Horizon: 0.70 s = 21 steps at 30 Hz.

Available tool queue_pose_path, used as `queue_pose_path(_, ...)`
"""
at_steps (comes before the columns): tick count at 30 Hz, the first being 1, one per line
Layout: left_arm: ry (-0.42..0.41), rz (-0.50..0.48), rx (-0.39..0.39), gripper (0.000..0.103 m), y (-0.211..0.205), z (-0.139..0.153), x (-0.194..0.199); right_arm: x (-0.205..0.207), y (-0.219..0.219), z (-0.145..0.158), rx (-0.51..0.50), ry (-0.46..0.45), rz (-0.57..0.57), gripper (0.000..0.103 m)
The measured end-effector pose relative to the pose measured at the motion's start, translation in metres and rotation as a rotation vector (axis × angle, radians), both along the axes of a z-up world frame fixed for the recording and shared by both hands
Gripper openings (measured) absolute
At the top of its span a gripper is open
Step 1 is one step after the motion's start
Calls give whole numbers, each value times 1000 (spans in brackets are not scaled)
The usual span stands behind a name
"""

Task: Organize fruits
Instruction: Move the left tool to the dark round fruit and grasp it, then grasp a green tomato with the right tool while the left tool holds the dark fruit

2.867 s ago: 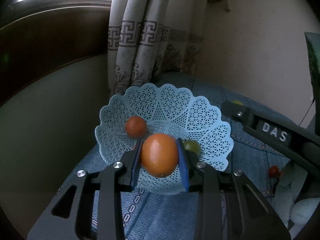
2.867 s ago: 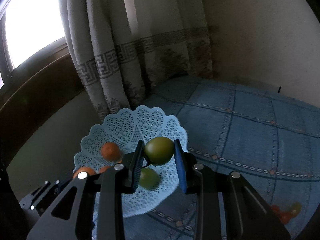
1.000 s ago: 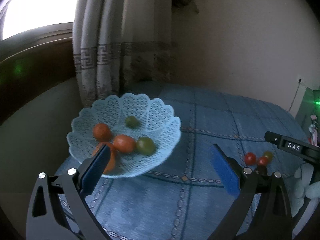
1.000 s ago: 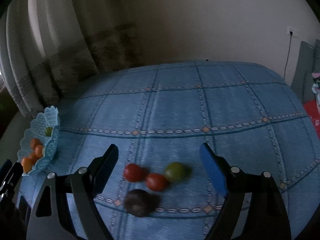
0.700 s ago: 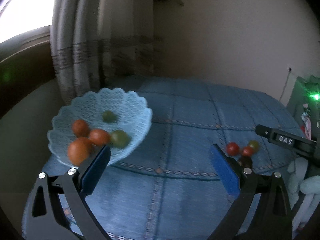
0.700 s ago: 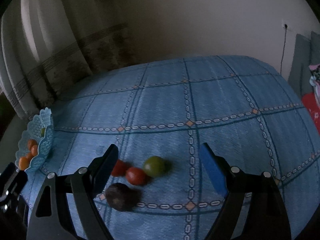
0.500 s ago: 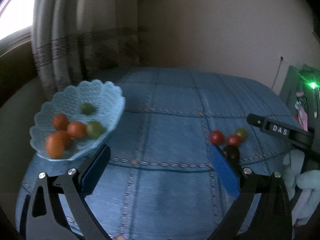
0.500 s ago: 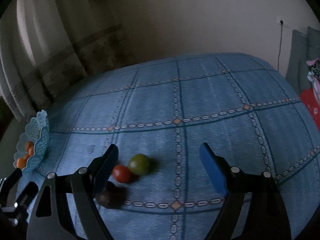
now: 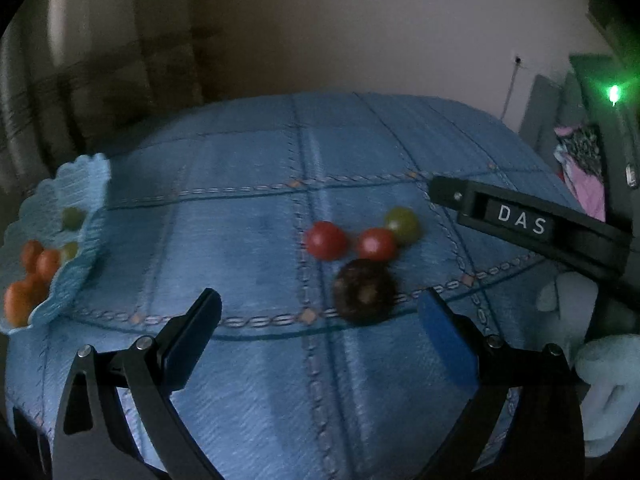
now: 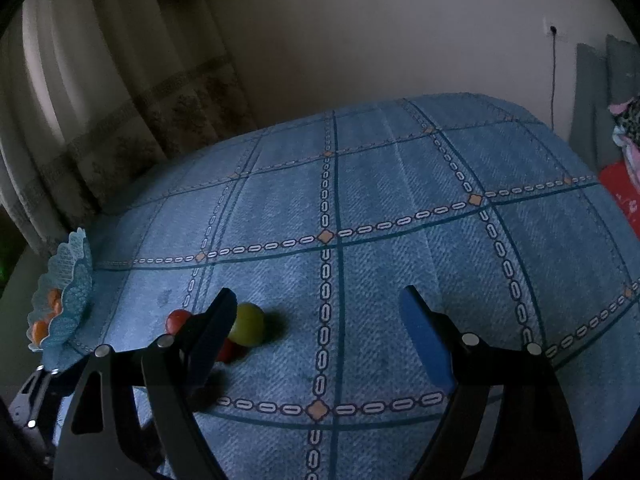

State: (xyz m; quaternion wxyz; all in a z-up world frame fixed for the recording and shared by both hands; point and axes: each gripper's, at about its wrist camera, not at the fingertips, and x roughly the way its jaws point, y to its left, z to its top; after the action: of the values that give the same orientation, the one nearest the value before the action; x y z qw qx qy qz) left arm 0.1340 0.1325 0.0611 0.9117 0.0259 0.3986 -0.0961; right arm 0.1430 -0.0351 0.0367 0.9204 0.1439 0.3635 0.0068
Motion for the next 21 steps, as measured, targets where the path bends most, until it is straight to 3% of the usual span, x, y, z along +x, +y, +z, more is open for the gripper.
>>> queue_pose_path(4,32,-18,-14,81,-8,-6,11,-1,-4,0,21,0,-5,83)
queue_pose_path(11,82,-23,-46,55,-11,-23,23,-3,-3,2,27,-10,3,83)
queue_pose_path(14,73,-52,-65,39,-14,-22,21,-4,-4,1,27,-12,6,83)
queue_pose_path(21,29,-16,-68,39,2,-15,6,-4,4,-2,19,-8,31,83)
